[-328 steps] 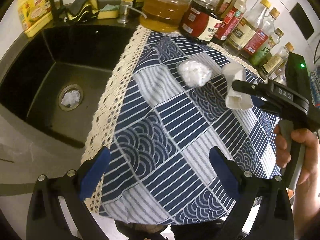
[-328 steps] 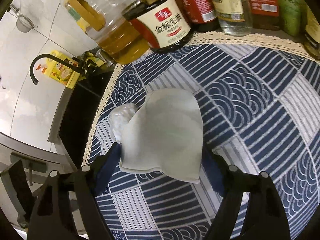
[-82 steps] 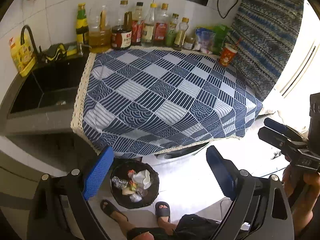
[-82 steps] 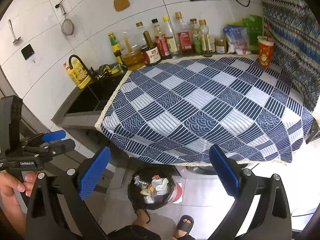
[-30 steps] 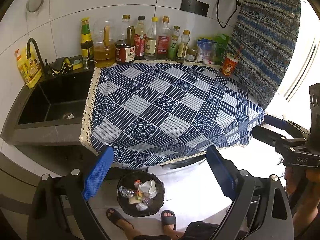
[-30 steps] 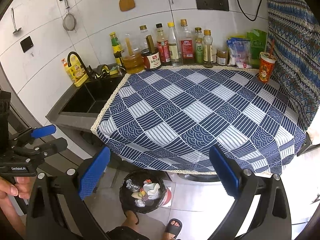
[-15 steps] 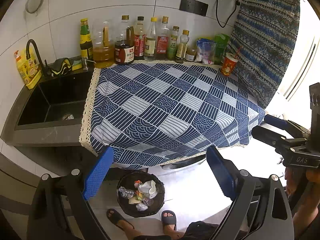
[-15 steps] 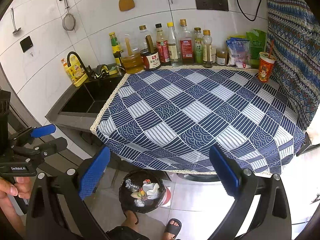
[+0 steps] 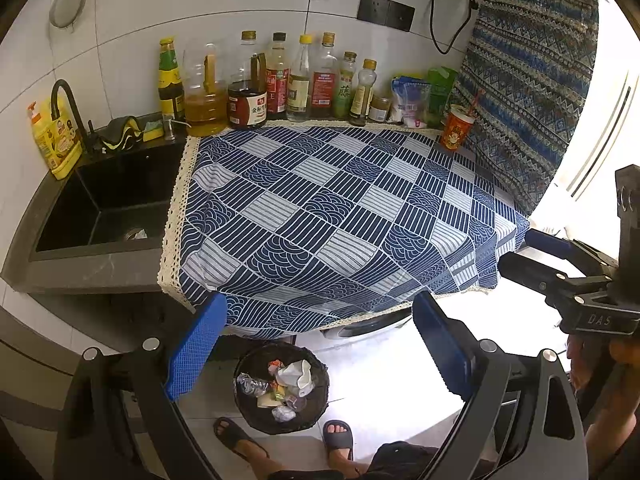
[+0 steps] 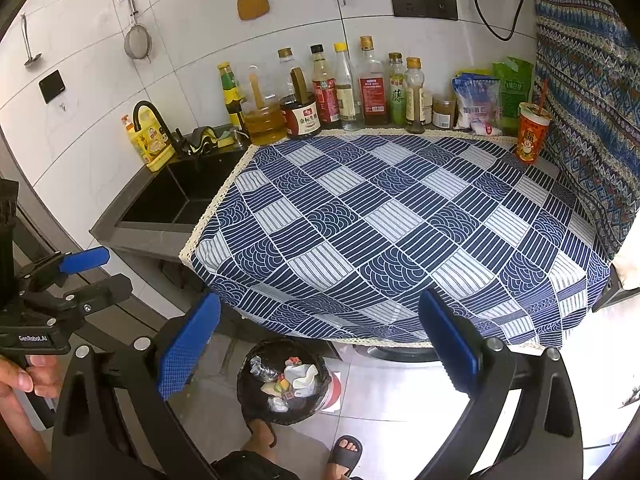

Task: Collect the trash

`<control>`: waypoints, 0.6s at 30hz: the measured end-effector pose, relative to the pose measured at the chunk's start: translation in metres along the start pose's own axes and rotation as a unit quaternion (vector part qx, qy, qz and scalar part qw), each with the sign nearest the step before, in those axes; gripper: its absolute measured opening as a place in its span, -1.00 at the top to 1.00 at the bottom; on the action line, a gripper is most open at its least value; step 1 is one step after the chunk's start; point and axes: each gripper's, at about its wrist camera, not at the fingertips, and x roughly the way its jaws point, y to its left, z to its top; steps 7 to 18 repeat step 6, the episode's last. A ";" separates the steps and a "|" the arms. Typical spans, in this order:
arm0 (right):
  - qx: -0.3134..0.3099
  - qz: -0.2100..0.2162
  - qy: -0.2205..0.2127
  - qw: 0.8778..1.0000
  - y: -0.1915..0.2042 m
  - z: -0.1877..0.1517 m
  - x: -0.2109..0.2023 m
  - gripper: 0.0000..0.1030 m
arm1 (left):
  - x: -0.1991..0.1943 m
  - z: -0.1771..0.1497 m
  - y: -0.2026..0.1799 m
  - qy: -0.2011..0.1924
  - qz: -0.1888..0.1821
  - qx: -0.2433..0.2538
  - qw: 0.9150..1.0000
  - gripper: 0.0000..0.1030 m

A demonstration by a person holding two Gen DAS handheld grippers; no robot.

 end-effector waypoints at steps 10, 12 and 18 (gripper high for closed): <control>-0.002 0.003 0.002 1.000 0.001 -0.002 0.001 -0.91 | -0.002 -0.002 0.000 -0.003 0.003 0.003 1.000 -0.78; -0.002 0.003 0.002 1.000 0.001 -0.002 0.001 -0.91 | -0.002 -0.002 0.000 -0.003 0.003 0.003 1.000 -0.78; -0.002 0.003 0.002 1.000 0.001 -0.002 0.001 -0.91 | -0.002 -0.002 0.000 -0.003 0.003 0.003 1.000 -0.78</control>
